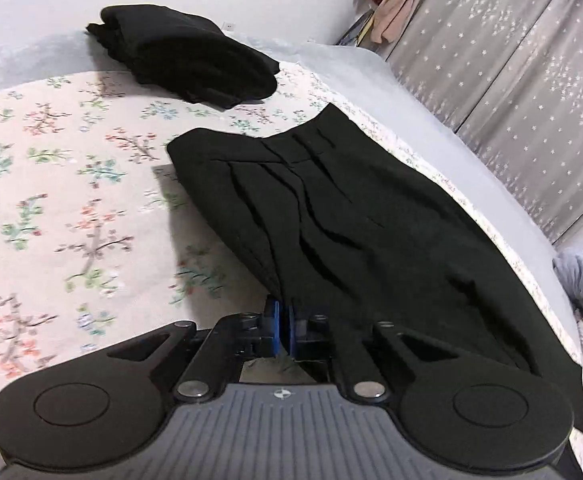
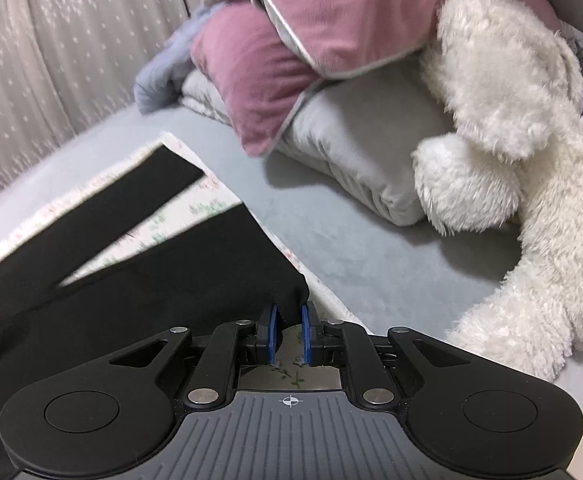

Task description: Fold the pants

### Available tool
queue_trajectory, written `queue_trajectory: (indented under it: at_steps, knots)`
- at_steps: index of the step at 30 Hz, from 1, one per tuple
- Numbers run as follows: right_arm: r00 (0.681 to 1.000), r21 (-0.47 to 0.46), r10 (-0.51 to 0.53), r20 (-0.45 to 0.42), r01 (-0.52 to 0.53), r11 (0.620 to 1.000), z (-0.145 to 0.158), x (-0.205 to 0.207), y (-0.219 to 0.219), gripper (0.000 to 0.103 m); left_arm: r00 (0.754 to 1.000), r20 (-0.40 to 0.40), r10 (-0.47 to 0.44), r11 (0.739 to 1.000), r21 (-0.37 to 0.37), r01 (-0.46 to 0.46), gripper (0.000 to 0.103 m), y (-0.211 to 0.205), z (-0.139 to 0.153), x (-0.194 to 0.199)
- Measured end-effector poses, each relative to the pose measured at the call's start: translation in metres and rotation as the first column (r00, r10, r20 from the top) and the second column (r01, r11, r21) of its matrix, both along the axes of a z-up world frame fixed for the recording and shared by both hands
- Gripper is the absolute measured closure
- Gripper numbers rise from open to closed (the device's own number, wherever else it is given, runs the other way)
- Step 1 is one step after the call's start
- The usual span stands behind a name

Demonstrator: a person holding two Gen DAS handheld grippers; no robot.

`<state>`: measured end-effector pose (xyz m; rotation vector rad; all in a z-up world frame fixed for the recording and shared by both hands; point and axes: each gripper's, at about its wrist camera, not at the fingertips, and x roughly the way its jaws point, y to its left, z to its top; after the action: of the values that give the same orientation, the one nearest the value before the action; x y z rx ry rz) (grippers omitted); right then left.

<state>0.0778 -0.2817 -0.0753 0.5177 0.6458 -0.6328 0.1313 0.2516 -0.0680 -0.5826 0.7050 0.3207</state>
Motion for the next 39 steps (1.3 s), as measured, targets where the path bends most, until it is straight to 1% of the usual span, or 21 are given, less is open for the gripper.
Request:
queue_trajectory:
  at_steps: [4,7,10,11,13,15,17,19,21,23,25,27,28,30,32,33,34,36,37,38,39]
  knots:
    - [1.000,-0.033,0.021,-0.001,-0.021,0.999,0.007,-0.006,0.006,0.092,0.998,-0.056,-0.004,1.000,0.006,0.004,0.086,-0.003,-0.005,-0.005]
    - [1.000,-0.005,0.012,-0.012,-0.012,1.000,0.003,-0.007,0.001,0.092,0.995,-0.092,-0.028,0.999,0.034,0.031,0.085,-0.009,-0.008,0.000]
    - [0.998,-0.022,0.025,-0.062,-0.027,0.999,-0.002,-0.001,0.002,0.091,0.989,-0.147,0.013,1.000,-0.012,-0.015,0.074,0.008,-0.020,0.001]
    - [0.995,-0.037,0.031,-0.091,-0.034,0.999,-0.005,0.003,0.004,0.087,0.988,-0.151,0.033,0.999,-0.019,-0.036,0.071,0.012,-0.020,0.002]
    - [0.991,-0.053,0.027,-0.129,-0.034,0.998,-0.010,0.010,0.006,0.080,0.988,-0.132,0.079,0.997,-0.001,-0.080,0.071,0.019,-0.013,-0.001]
    - [0.990,-0.112,-0.018,-0.143,0.002,0.994,-0.009,0.008,0.008,0.078,0.988,-0.092,0.128,0.992,0.020,-0.127,0.070,0.028,-0.002,-0.007]
    - [0.989,-0.187,-0.068,-0.131,0.043,0.981,-0.003,0.006,0.010,0.077,0.982,-0.047,0.184,0.983,0.024,-0.183,0.069,0.035,0.007,-0.013]
    - [0.992,-0.219,-0.073,-0.106,0.048,0.975,0.001,0.006,0.011,0.072,0.981,-0.018,0.193,0.981,0.035,-0.193,0.066,0.038,0.012,-0.011]
    - [0.995,-0.191,-0.036,-0.090,0.018,0.981,0.000,0.011,0.014,0.069,0.990,-0.007,0.138,0.990,0.035,-0.137,0.060,0.034,0.014,-0.002]
    - [0.996,-0.146,0.025,-0.084,-0.037,0.989,-0.003,0.022,0.021,0.068,0.999,-0.001,0.052,0.998,0.040,-0.052,0.048,0.022,0.014,0.010]
    - [0.993,-0.121,0.087,-0.083,-0.097,0.988,-0.005,0.035,0.033,0.068,0.999,-0.012,-0.030,0.994,0.107,0.031,0.043,-0.002,0.012,0.021]
    - [0.985,-0.119,0.147,-0.088,-0.157,0.980,-0.006,0.049,0.051,0.065,0.994,-0.031,-0.106,0.972,0.206,0.110,0.040,-0.029,0.008,0.033]
    - [0.980,-0.121,0.177,-0.091,-0.187,0.975,-0.006,0.056,0.061,0.062,0.988,-0.050,-0.149,0.957,0.242,0.157,0.035,-0.042,0.006,0.041]
    - [0.963,-0.111,0.254,-0.090,-0.263,0.958,-0.006,0.070,0.081,0.059,0.974,-0.094,-0.204,0.934,0.278,0.223,0.031,-0.059,-0.003,0.055]
    - [0.940,-0.088,0.330,-0.091,-0.338,0.937,-0.009,0.084,0.101,0.059,0.968,-0.156,-0.195,0.939,0.257,0.230,0.031,-0.063,-0.020,0.067]
    - [0.922,-0.073,0.373,-0.100,-0.381,0.922,-0.012,0.093,0.111,0.059,0.966,-0.194,-0.172,0.952,0.218,0.214,0.031,-0.060,-0.030,0.071]
    - [0.906,-0.062,0.408,-0.113,-0.416,0.907,-0.016,0.101,0.119,0.059,0.967,-0.204,-0.150,0.963,0.190,0.189,0.031,-0.055,-0.037,0.072]
    - [0.868,-0.043,0.467,-0.169,-0.479,0.877,-0.027,0.118,0.134,0.052,0.975,-0.194,-0.107,0.970,0.197,0.145,0.031,-0.050,-0.036,0.074]
    - [0.858,-0.037,0.470,-0.208,-0.487,0.873,-0.035,0.125,0.136,0.047,0.976,-0.200,-0.088,0.971,0.201,0.129,0.031,-0.047,-0.034,0.076]
    - [0.855,-0.033,0.457,-0.245,-0.479,0.877,-0.042,0.133,0.135,0.039,0.977,-0.199,-0.072,0.975,0.194,0.112,0.031,-0.041,-0.034,0.078]
    - [0.862,-0.034,0.445,-0.244,-0.466,0.884,-0.045,0.137,0.132,0.036,0.978,-0.198,-0.063,0.978,0.182,0.100,0.031,-0.037,-0.033,0.077]
